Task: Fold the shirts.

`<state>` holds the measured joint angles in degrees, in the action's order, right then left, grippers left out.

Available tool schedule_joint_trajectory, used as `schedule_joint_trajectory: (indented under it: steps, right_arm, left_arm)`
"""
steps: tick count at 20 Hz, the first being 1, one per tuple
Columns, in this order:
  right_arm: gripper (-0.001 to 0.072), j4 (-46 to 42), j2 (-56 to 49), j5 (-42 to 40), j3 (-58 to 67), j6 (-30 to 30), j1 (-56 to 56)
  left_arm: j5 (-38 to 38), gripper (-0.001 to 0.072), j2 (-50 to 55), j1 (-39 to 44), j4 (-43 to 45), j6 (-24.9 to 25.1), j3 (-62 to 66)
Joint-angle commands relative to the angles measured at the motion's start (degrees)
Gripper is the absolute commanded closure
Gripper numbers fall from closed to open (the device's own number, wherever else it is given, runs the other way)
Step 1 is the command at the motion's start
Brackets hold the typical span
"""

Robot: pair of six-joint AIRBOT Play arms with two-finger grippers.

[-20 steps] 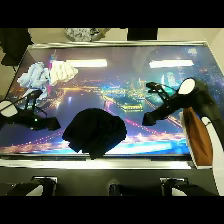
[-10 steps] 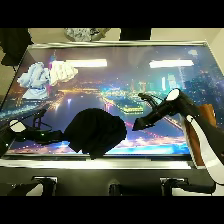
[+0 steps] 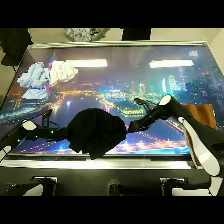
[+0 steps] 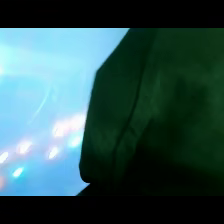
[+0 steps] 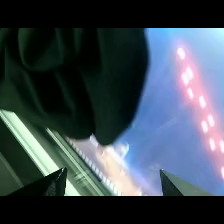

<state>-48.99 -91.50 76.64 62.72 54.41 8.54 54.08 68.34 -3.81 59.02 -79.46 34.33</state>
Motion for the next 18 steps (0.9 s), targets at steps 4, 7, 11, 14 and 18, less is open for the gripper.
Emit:
schedule_joint_trajectory:
  steps: [4,7,11,14,18]
  right_arm:
    - [0.0096,2.1,-1.5,-13.3,-0.2,4.0,7.8]
    - [0.0618,2.3,-2.5,-13.0,-0.2,5.5,8.1]
    - [0.0672,-8.8,1.4,-9.6,4.7,3.6,8.0]
    - [0.0671,-36.9,11.0,-6.6,17.8,8.8,8.0]
    - [0.0671,-65.0,26.6,-6.3,35.8,16.1,8.0]
  left_arm:
    - [-1.4,0.0676,0.4,0.3,-0.1,-1.3,0.2]
    - [-1.0,0.0676,0.0,0.3,-0.1,-1.3,0.7]
    - [-0.6,0.0677,-5.9,-0.2,0.1,4.9,10.1]
    - [-2.3,0.0678,-13.2,-4.7,2.1,5.8,26.1]
    - [-2.7,0.0678,-19.1,-15.4,2.0,2.9,49.6]
